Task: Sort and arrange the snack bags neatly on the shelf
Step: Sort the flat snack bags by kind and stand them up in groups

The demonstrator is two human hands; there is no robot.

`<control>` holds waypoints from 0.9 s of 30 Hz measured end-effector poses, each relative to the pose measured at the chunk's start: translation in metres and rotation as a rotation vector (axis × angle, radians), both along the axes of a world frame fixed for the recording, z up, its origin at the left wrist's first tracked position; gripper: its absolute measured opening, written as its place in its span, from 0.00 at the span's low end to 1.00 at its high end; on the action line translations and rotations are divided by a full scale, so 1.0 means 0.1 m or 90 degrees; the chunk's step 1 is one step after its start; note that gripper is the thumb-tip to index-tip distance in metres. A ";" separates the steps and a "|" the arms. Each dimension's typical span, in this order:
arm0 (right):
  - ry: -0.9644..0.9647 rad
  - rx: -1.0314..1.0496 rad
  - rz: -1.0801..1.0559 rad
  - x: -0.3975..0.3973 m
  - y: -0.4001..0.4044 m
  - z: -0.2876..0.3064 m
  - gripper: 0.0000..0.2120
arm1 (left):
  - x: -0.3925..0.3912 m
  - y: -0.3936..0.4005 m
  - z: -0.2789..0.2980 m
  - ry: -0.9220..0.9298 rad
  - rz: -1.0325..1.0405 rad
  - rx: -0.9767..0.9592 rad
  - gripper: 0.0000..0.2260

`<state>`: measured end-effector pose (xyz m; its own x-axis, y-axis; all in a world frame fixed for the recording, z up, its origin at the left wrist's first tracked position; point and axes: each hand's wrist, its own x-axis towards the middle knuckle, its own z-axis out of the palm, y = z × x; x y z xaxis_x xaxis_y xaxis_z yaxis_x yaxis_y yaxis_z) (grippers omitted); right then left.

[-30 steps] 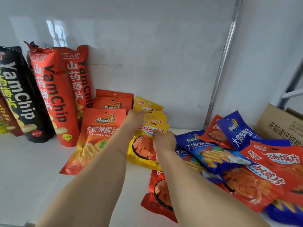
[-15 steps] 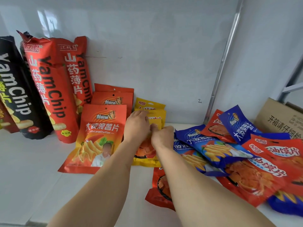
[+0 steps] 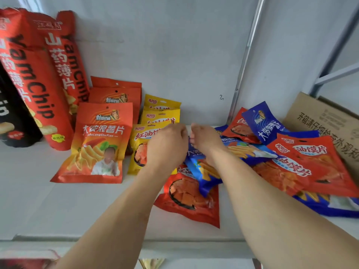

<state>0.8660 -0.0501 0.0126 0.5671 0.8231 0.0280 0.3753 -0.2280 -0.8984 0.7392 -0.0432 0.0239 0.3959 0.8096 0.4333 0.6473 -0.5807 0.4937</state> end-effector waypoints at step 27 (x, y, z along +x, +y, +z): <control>-0.342 -0.192 0.101 1.28 -1.20 -0.06 0.23 | 0.91 -0.46 -0.03 -0.286 0.152 -0.561 0.41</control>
<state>0.9938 -0.1699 0.0067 0.4087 0.9122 0.0283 0.8062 -0.3464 -0.4796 0.8299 -0.0893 0.0211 0.1293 0.9494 -0.2861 0.3475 0.2269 0.9098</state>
